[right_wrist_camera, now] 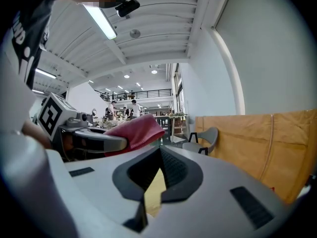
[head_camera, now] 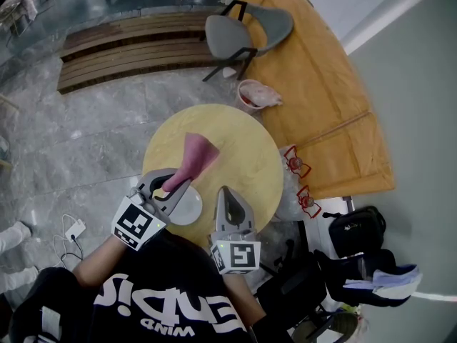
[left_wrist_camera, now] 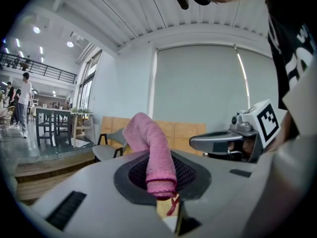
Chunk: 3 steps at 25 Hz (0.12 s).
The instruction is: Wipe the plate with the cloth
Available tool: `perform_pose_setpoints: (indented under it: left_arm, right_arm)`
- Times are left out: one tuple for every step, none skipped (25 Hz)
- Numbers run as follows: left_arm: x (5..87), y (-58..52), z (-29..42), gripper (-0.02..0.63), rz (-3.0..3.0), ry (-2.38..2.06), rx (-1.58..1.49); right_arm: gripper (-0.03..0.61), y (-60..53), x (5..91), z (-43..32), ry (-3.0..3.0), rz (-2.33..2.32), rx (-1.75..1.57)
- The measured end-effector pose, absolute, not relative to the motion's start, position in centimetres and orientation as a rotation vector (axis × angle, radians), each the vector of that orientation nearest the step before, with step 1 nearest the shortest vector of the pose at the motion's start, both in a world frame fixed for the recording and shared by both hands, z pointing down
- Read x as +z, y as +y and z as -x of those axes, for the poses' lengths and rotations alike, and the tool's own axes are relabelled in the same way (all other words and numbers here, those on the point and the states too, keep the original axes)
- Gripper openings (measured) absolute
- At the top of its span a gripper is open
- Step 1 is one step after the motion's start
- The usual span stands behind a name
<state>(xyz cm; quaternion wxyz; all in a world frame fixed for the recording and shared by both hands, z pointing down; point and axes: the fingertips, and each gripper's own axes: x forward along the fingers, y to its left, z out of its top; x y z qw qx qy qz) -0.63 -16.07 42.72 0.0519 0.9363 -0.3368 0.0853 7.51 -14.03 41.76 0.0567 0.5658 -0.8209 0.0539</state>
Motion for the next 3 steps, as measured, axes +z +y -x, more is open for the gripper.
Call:
perform_pose_setpoints:
  left_arm:
    - [42.65, -16.13, 0.65, 0.052, -2.846, -1.029, 0.252]
    - [42.59, -16.2, 0.66, 0.052, -2.844, -1.032, 0.245]
    - [42.53, -16.26, 0.66, 0.052, -2.841, -1.035, 0.238]
  right_arm:
    - [0.021, -14.04, 41.81, -7.56, -2.49, -1.716, 0.166]
    - [0.021, -14.04, 41.87, -7.62, -2.49, -1.716, 0.168]
    - [0.021, -14.05, 41.94, -7.67, -2.491, -1.716, 0.171]
